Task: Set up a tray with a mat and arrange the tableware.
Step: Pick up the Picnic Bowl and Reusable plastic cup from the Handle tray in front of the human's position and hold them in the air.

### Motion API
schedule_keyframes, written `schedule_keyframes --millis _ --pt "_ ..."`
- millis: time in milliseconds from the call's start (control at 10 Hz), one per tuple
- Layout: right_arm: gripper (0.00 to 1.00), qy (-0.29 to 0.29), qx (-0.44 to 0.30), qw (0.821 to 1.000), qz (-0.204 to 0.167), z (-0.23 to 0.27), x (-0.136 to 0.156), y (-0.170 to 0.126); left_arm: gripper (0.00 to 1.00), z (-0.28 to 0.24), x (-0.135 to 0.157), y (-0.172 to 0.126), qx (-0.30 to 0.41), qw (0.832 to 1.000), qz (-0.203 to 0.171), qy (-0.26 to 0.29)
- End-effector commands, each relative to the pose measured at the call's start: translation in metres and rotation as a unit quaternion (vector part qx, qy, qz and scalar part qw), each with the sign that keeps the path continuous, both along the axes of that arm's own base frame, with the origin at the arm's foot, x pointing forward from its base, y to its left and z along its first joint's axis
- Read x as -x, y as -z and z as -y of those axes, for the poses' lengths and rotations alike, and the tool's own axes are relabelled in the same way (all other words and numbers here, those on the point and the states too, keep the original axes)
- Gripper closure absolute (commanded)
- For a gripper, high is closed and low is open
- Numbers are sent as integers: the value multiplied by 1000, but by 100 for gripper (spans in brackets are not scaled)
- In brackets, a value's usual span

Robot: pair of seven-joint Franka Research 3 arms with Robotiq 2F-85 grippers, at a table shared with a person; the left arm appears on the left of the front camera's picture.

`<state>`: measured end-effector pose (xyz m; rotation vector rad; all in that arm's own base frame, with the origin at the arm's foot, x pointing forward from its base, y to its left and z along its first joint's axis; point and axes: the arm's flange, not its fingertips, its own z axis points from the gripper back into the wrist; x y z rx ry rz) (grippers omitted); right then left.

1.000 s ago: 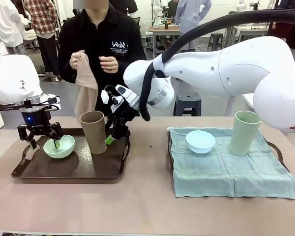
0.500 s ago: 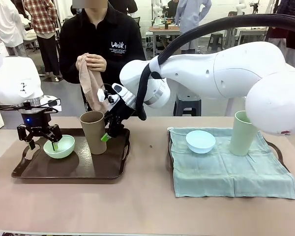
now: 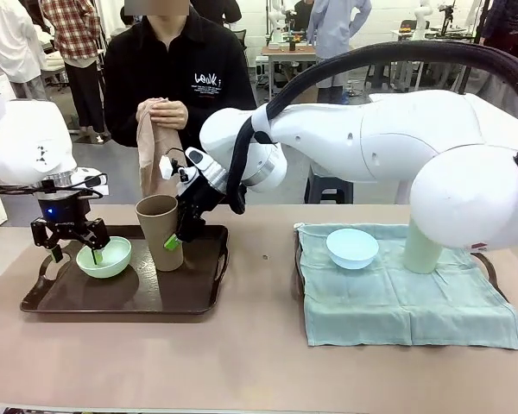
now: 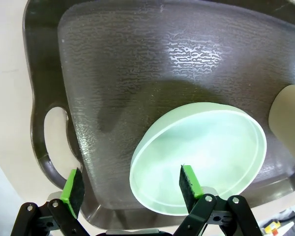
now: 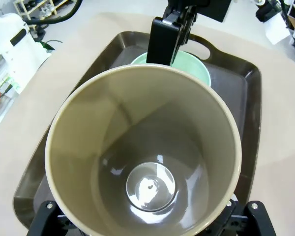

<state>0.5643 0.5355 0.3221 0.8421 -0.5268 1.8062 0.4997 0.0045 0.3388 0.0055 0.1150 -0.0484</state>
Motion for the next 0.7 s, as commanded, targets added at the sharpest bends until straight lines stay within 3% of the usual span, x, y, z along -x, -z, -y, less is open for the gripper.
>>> schedule_keyframes --millis 0,300,400,500,600 --pt "0 7 -2 1000 -15 -11 -14 -2 0 -1 -1 4 -12 1000 8 9" --pt "0 -12 -9 1000 -11 -11 -11 1 0 -1 -7 8 4 1000 9 -5" --pt "59 -23 -4 1000 -4 -11 -10 2 59 -2 -8 8 12 1000 9 -5" --pt "59 -28 -4 1000 -4 -11 -9 3 59 -2 -8 7 17 1000 8 -7" --pt "100 -30 -4 1000 -2 -11 -9 3 100 -2 -6 4 16 1000 11 -9"
